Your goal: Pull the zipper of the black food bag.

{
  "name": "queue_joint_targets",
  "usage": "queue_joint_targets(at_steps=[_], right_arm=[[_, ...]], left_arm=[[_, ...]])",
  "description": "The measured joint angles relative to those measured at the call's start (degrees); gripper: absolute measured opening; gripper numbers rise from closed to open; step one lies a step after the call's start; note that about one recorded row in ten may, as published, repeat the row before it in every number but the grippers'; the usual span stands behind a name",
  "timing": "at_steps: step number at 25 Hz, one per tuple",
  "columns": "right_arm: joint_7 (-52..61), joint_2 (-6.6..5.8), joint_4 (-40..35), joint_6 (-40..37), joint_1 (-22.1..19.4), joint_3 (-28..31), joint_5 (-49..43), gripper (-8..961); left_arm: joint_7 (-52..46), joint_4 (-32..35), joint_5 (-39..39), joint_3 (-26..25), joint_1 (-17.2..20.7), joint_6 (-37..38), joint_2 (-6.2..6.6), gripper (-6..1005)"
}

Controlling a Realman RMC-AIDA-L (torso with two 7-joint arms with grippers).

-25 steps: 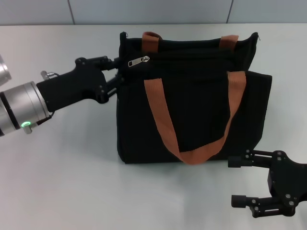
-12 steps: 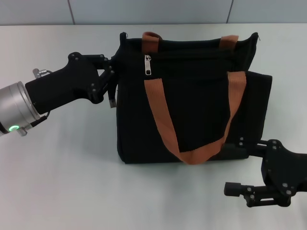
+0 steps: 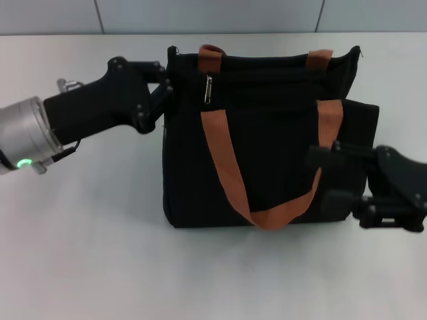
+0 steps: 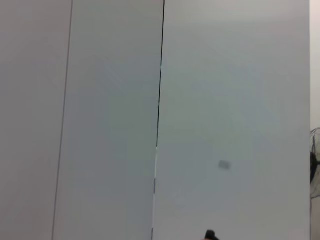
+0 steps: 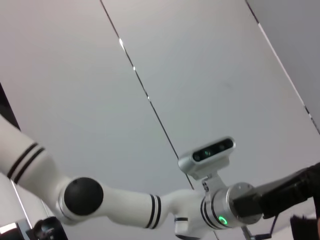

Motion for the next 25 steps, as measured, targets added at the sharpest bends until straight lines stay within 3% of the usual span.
queue_joint_targets(at_steps=[11,19,22,25], right_arm=[[5.06,-0.36,-0.33,4.37,3.98,1.84,3.41,812],[6.44,-0.34,-1.52,8.22,6.07,3.08,3.57,810],[13.3,-0.58,-3.6,11.03,7.27,3.02,3.54,810],[25.69,-2.13,-4.55,11.24,9.63,2.22,3.03,809]], left_arm=[[-5.56,0.43,0.83,0.23,-7.18,-3.3,-0.33,18],[-5.59,0.41,0.6,0.27,-6.3,-4.05,-0.33,18],[-5.56,0.66,0.52,0.3,-4.93,-3.58,-0.22,18],[-5.54,0.55,0.48,0.29,-4.62,-3.25,-0.19,18]])
